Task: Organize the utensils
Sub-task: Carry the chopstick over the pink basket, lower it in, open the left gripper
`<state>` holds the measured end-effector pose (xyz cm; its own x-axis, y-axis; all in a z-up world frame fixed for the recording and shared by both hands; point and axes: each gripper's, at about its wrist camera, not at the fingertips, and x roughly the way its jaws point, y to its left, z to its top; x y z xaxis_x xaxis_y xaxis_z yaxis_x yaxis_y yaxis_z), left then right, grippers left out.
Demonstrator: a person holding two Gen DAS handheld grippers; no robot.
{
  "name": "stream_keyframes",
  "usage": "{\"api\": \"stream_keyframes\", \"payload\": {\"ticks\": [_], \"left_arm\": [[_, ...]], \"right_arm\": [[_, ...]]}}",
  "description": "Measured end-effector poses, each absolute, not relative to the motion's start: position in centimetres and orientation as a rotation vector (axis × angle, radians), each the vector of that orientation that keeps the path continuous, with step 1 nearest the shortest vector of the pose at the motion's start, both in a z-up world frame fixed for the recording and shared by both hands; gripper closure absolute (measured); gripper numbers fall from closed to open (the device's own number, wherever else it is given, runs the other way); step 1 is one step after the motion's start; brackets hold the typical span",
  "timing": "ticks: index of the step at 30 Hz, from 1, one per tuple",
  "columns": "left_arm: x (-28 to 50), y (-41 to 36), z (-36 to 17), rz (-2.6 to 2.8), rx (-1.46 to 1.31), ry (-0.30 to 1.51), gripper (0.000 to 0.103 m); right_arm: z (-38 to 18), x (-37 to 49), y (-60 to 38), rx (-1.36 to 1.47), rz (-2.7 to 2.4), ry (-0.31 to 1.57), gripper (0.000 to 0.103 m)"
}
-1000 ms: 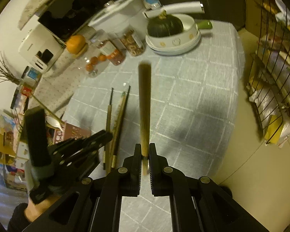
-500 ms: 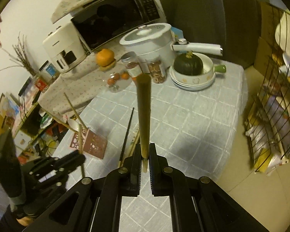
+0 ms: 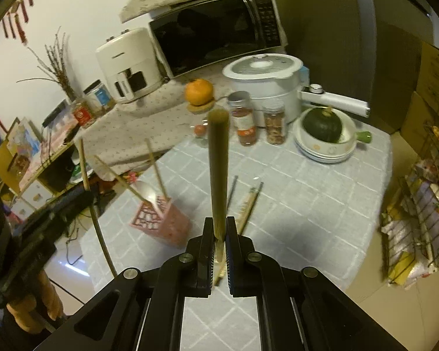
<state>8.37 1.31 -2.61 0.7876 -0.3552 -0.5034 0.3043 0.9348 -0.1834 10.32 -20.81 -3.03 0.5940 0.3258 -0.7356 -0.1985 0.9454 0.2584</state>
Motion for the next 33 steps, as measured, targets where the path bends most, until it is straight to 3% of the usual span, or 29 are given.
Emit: {"api": "stream_keyframes", "payload": {"ticks": [17,33], "left_arm": [[11.1,5.7,-3.4,-0.108,-0.22,0.24,0.093],[13.9,3.7,-7.3,-0.066,-0.074,0.289,0.093]], "right_arm": [[-4.4,11.6,-15.9,0.121,0.337,0.92,0.096],[-5.9,13.6,-14.6,0.116,0.32,0.961,0.096]]}}
